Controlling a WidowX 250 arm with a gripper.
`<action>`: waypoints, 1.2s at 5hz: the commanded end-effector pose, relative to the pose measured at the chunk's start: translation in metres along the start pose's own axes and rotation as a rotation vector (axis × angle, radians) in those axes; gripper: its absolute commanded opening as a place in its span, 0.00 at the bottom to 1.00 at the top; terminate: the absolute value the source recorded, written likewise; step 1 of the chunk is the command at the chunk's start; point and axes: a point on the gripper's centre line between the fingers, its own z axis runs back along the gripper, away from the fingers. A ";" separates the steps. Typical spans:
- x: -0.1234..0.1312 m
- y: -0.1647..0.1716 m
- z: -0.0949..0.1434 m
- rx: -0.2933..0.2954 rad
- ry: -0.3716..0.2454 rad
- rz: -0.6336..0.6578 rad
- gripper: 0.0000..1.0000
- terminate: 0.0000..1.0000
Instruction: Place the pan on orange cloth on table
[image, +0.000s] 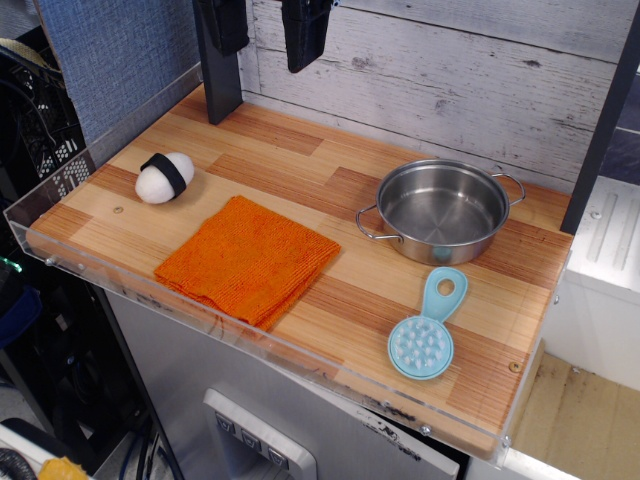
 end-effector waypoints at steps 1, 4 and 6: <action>0.000 0.000 0.000 0.000 0.000 0.000 1.00 0.00; 0.038 -0.070 -0.016 -0.027 -0.031 -0.149 1.00 0.00; 0.044 -0.036 -0.072 0.064 0.007 -0.101 1.00 0.00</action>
